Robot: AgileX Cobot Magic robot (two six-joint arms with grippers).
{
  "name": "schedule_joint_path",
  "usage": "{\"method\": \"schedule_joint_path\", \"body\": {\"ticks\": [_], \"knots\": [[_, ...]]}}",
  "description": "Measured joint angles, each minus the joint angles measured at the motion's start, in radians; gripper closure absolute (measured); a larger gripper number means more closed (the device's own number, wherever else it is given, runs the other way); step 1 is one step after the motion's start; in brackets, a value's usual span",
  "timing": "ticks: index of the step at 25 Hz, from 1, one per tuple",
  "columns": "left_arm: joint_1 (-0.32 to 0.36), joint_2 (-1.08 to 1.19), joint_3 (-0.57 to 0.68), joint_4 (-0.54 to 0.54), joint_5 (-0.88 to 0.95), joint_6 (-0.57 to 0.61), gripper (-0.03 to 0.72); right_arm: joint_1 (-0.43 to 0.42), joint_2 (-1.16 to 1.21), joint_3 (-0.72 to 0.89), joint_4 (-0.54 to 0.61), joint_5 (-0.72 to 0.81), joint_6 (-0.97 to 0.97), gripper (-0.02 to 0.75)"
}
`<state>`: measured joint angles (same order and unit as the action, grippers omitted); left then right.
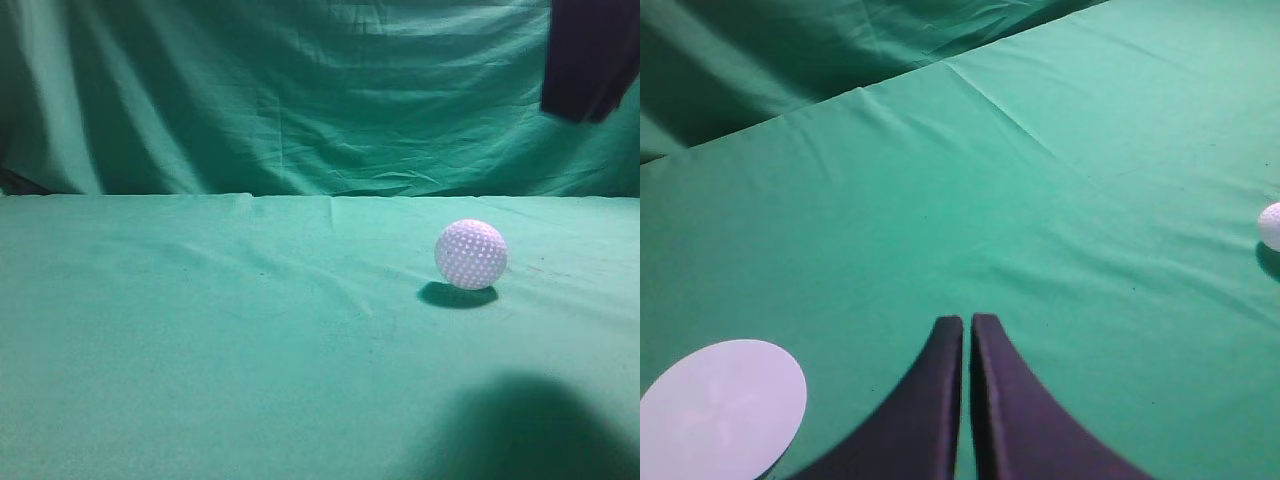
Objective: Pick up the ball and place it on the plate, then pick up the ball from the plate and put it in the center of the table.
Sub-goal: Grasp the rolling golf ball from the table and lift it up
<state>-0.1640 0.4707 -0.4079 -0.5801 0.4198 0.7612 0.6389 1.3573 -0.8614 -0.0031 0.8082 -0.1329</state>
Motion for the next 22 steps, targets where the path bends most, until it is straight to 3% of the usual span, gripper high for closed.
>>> {"method": "schedule_joint_path", "body": {"ticks": [7,9,22], "knots": [[0.000,0.000,0.000,0.003,0.000,0.000,0.688,0.000,0.176,-0.079,0.023,-0.036,0.004,0.207],[0.000,0.000,0.000,0.005,0.000,0.000,0.688,0.000,0.213,-0.090,0.030,-0.056,0.004,0.137],[0.000,0.000,0.000,0.005,0.000,0.000,0.688,0.000,0.365,-0.114,0.034,-0.168,0.004,0.144]]}}
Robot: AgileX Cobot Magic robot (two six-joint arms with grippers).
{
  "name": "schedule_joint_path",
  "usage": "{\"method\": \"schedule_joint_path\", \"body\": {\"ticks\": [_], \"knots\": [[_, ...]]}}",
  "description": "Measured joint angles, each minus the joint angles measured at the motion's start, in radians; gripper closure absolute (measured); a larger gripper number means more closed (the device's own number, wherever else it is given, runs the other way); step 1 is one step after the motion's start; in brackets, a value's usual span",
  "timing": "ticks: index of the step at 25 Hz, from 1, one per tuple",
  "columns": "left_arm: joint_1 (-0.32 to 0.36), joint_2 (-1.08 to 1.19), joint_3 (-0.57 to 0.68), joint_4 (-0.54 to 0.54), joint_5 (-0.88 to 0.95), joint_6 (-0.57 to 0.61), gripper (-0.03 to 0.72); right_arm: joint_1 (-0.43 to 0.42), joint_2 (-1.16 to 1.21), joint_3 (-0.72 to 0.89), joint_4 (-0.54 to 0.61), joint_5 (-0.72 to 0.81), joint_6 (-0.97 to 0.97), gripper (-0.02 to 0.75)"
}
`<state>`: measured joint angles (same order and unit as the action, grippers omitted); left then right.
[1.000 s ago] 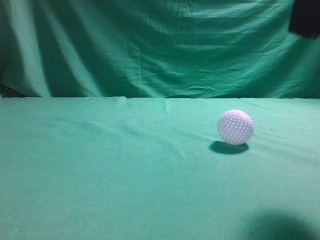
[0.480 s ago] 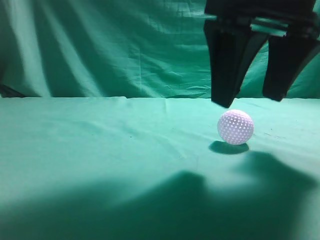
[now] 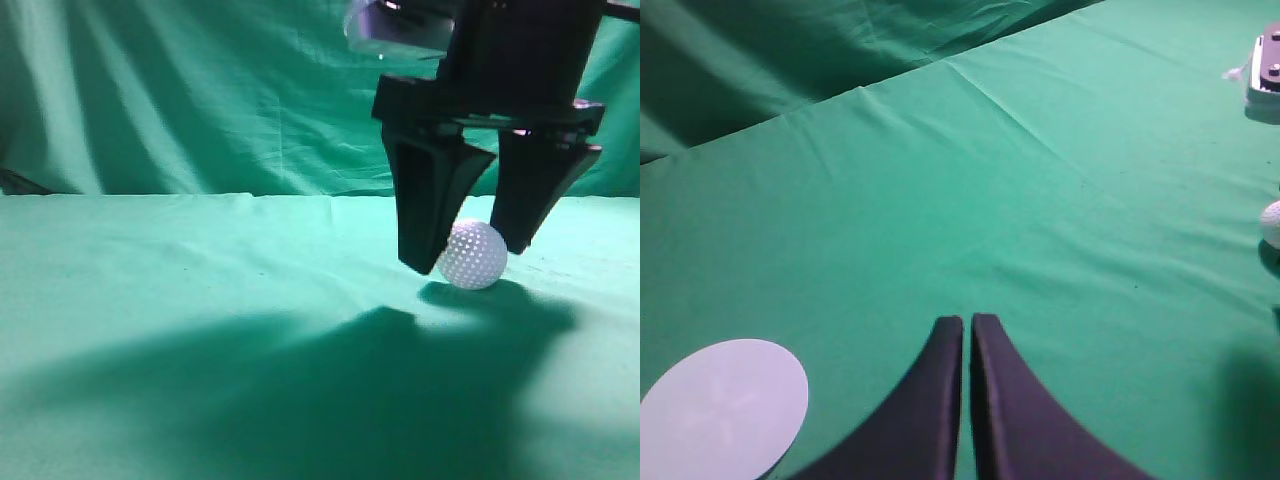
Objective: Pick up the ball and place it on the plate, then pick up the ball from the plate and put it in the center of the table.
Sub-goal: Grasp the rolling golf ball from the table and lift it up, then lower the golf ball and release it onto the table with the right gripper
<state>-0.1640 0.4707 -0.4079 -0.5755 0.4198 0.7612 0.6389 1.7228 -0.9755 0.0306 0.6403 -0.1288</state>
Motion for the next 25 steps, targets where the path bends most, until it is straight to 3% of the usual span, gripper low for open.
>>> {"method": "schedule_joint_path", "body": {"ticks": [2,3,5,9,13,18,25], "knots": [[0.000,0.000,0.000,0.000,0.000,0.000,0.688,0.000,0.018,0.000,0.000,-0.009,0.000,0.216],[0.000,0.000,0.000,0.000,0.000,0.000,0.688,0.000,0.028,0.000,0.000,-0.014,0.000,0.204],[0.000,0.000,0.000,0.002,0.000,-0.002,0.688,0.000,0.045,0.000,0.000,-0.016,0.000,0.257],[0.000,0.000,0.000,0.002,0.000,-0.002,0.688,0.000,0.055,-0.010,0.000,-0.014,0.008,0.414],[0.000,0.000,0.000,0.002,0.000,-0.002,0.688,0.000,0.056,-0.080,0.000,0.038,0.022,0.412],[0.000,0.000,0.000,0.002,0.000,-0.002,0.688,0.006,0.056,-0.296,0.024,0.121,0.023,0.412],[0.000,0.000,0.000,0.008,0.000,-0.002,0.688,0.101,0.208,-0.646,0.041,0.172,-0.042,0.412]]}}
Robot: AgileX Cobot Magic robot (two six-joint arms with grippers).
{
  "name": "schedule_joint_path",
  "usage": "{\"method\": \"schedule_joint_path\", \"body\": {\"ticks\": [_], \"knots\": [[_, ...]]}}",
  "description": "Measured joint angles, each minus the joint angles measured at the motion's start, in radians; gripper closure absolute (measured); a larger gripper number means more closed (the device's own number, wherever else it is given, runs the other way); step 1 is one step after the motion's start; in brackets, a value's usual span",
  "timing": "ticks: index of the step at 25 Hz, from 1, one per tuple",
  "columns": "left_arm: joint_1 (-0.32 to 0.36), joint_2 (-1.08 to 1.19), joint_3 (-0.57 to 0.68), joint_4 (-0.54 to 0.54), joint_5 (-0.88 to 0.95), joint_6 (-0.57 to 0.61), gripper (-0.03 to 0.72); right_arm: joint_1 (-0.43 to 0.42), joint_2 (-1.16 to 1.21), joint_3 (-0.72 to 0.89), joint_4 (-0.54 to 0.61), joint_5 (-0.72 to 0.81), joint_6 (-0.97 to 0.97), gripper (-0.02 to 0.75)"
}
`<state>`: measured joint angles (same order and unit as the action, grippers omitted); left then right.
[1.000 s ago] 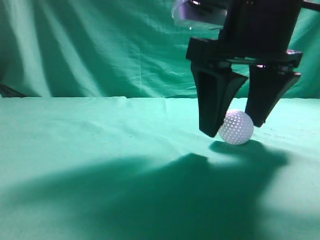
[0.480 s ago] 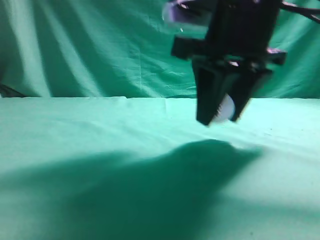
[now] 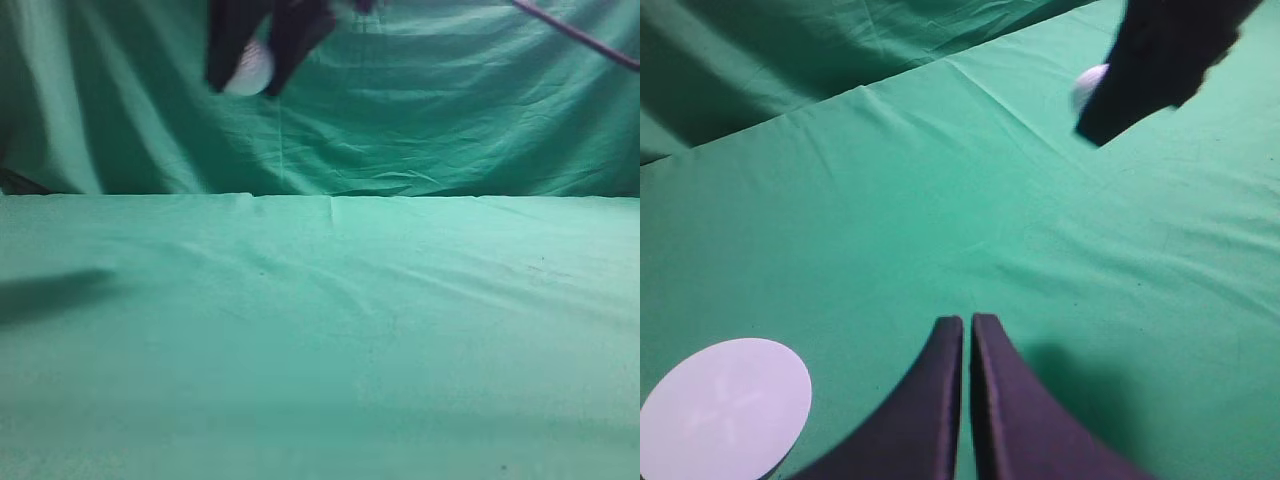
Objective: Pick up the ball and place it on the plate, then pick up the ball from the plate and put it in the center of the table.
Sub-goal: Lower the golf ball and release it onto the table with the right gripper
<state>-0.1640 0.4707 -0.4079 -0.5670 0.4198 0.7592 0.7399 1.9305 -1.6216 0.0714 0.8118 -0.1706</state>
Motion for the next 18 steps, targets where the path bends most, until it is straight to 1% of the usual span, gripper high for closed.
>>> {"method": "schedule_joint_path", "body": {"ticks": [4,9,12,18], "knots": [[0.000,0.000,0.000,0.000,0.000,0.000,0.688,0.044,0.189,-0.173,0.002,0.032,-0.018,0.412],[0.000,0.000,0.000,0.000,0.000,0.000,0.688,0.047,0.350,-0.320,0.002,0.041,-0.019,0.412],[0.000,0.000,0.000,0.000,0.000,0.000,0.688,0.047,0.394,-0.353,0.002,0.032,-0.019,0.412],[0.000,0.000,0.000,0.000,0.000,0.000,0.688,0.047,0.423,-0.354,0.002,0.026,-0.021,0.412]]}}
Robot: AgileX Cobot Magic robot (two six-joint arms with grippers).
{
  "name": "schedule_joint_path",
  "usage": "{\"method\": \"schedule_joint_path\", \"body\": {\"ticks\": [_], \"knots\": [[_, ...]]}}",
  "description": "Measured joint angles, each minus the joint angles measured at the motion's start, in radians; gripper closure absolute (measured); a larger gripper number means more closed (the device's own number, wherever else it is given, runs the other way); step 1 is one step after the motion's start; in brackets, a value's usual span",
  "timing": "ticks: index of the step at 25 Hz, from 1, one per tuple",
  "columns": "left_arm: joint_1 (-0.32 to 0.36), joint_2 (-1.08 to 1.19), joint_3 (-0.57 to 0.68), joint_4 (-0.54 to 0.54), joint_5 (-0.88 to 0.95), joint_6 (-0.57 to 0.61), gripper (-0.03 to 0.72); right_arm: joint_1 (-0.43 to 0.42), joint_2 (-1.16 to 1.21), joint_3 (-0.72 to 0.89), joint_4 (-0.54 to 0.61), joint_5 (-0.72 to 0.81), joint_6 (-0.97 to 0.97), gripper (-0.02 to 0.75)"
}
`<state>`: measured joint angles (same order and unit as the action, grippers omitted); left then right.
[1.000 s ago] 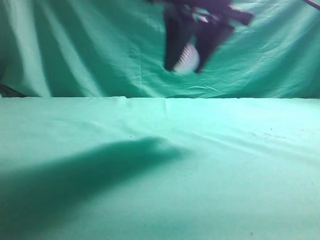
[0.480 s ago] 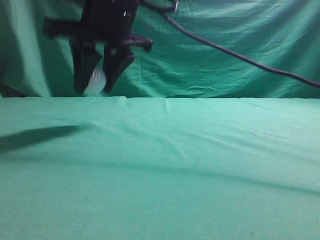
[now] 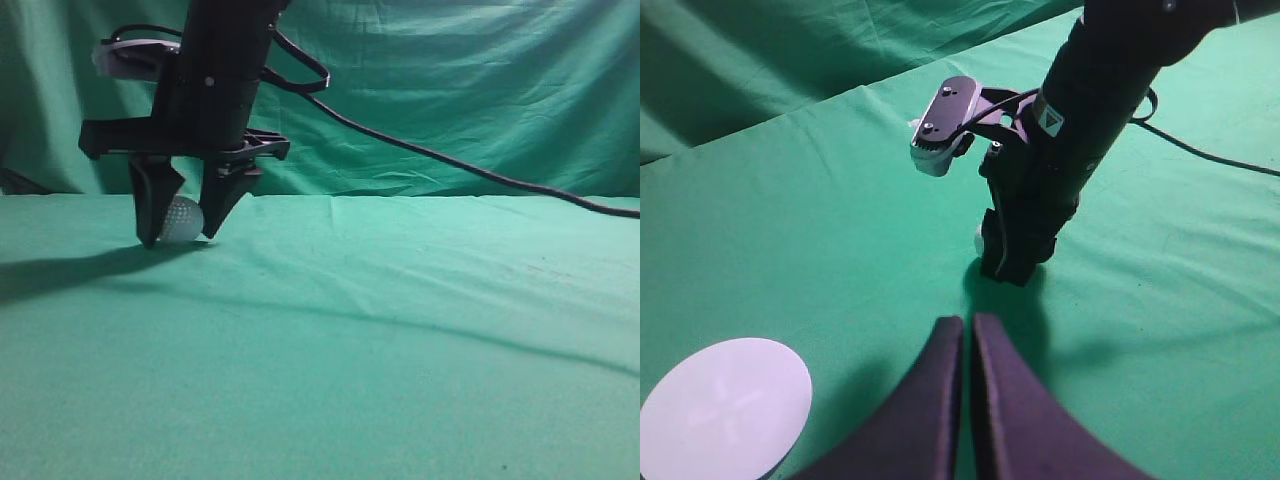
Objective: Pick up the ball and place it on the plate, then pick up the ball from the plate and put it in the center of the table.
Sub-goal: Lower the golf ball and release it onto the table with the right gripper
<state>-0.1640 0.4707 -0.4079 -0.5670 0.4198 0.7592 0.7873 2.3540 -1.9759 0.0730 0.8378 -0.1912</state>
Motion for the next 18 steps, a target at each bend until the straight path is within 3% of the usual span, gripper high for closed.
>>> {"method": "schedule_joint_path", "body": {"ticks": [5,11,18], "knots": [[0.000,0.000,0.000,0.000,0.000,0.000,0.688,0.000,0.000,-0.004,0.000,-0.003,0.000,0.148],[0.000,0.000,0.000,0.000,0.000,0.000,0.688,0.000,-0.101,-0.004,-0.028,0.009,0.000,0.134],[0.000,0.000,0.000,0.006,-0.010,0.000,0.688,-0.002,-0.390,-0.004,-0.079,0.137,0.054,0.564]]}}
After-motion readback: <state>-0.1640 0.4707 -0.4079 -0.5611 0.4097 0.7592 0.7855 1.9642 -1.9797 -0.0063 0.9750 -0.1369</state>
